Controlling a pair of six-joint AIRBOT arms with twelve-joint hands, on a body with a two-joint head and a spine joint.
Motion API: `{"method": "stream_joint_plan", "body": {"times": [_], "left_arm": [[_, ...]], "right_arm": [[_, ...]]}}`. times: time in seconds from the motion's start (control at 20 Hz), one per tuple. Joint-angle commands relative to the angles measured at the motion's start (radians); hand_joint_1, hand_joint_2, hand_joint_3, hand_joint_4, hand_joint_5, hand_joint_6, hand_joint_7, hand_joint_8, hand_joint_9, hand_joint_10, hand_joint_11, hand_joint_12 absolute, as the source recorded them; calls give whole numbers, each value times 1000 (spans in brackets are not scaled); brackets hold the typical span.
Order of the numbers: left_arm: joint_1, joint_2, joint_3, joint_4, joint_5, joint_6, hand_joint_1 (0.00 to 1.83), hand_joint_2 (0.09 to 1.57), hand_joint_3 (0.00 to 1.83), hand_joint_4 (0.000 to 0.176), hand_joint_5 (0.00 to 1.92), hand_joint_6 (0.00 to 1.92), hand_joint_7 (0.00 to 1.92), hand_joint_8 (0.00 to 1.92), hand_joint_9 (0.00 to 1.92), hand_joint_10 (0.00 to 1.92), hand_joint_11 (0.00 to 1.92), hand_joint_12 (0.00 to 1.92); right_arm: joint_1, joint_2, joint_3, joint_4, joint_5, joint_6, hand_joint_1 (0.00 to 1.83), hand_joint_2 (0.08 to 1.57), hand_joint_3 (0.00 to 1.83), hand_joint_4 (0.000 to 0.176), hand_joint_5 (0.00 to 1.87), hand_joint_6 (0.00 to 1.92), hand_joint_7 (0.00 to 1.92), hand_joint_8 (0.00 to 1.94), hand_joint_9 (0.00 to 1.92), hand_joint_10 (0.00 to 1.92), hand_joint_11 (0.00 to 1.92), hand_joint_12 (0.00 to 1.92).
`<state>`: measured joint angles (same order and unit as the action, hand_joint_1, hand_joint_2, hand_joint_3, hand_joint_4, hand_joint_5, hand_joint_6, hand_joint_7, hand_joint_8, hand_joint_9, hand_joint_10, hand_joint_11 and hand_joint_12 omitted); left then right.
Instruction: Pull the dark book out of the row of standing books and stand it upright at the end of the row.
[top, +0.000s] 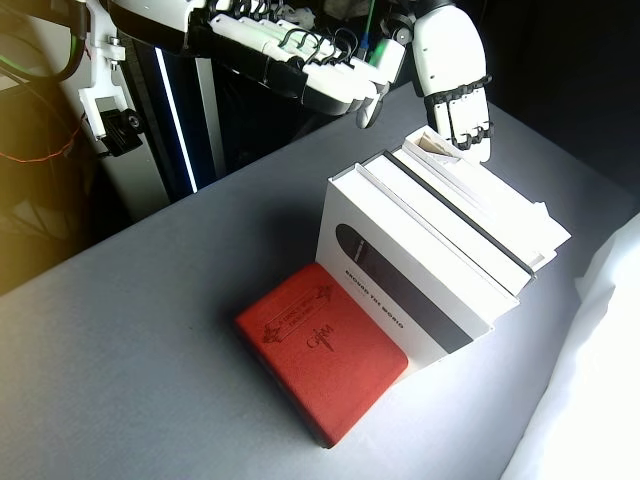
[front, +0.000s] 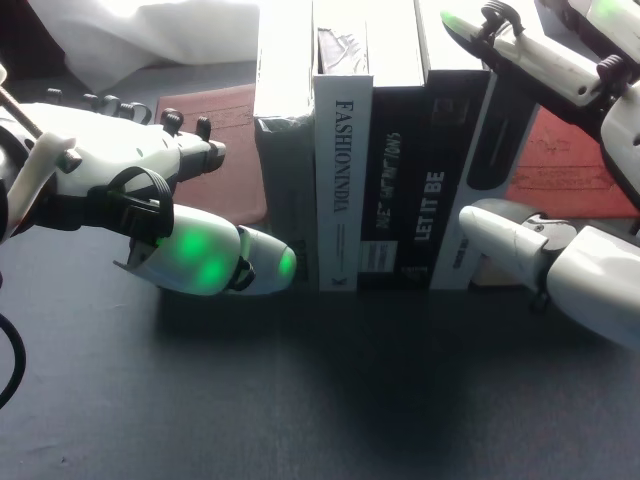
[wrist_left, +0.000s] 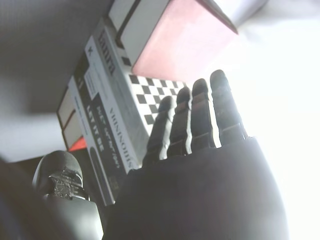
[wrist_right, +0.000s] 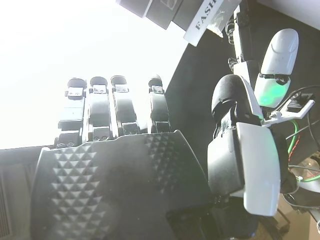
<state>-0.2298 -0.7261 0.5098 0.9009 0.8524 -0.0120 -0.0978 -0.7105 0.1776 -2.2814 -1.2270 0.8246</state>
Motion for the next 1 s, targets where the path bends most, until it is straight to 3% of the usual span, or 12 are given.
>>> {"method": "stream_joint_plan", "body": {"times": [0.0, 0.2, 0.4, 0.95], "left_arm": [[-12, 14, -1, 56, -32, 0, 0, 1044, 0, 0, 20, 4, 0, 0, 0, 0, 37, 39], [-12, 15, 0, 54, -39, 3, 0, 1055, 3, 0, 3, 0, 0, 0, 0, 0, 17, 37], [-14, 17, 0, 52, -38, 17, 0, 1073, 10, 0, 41, 14, 10, 4, 6, 2, 34, 51], [-13, 17, 0, 56, -34, 25, 0, 1067, 4, 0, 0, 0, 0, 0, 0, 0, 14, 63]], "right_arm": [[14, 13, -2, -95, -72, 0, 0, 1220, 26, 0, 0, 0, 0, 0, 0, 0, 0, 0], [4, -16, 35, -90, -65, 14, 0, 1217, 22, 0, 0, 0, 0, 0, 0, 0, 0, 0], [-1, -81, 77, -92, -135, -4, 0, 1223, 23, 0, 0, 0, 0, 0, 0, 0, 0, 0], [-21, -164, 158, -88, -130, -14, 0, 1229, 21, 0, 0, 0, 0, 0, 0, 0, 0, 0]]}}
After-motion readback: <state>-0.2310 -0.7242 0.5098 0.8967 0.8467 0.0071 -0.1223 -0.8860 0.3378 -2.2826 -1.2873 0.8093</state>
